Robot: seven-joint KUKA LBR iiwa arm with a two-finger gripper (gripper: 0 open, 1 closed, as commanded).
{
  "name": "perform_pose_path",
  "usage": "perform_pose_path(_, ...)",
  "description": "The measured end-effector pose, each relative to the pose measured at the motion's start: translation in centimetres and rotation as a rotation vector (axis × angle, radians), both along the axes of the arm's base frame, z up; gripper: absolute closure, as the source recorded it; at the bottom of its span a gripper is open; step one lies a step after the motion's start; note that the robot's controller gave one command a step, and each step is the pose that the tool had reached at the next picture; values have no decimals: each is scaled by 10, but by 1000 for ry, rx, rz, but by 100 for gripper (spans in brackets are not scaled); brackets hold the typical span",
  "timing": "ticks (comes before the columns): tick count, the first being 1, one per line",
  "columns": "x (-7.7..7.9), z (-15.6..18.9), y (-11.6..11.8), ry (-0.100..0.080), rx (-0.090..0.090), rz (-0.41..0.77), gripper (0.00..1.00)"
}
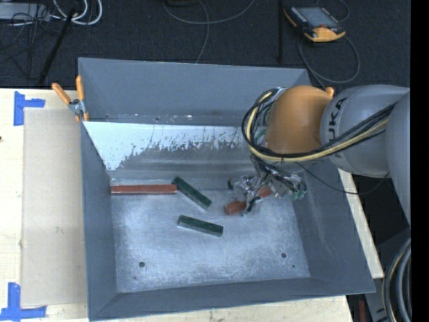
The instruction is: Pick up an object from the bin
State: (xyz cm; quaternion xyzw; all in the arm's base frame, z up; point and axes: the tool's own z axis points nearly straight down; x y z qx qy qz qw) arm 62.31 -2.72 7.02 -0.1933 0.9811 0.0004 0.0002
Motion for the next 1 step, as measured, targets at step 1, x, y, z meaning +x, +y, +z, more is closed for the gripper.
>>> perform_pose_path(1, -29, 140, 7, -8, 0, -199, 100)
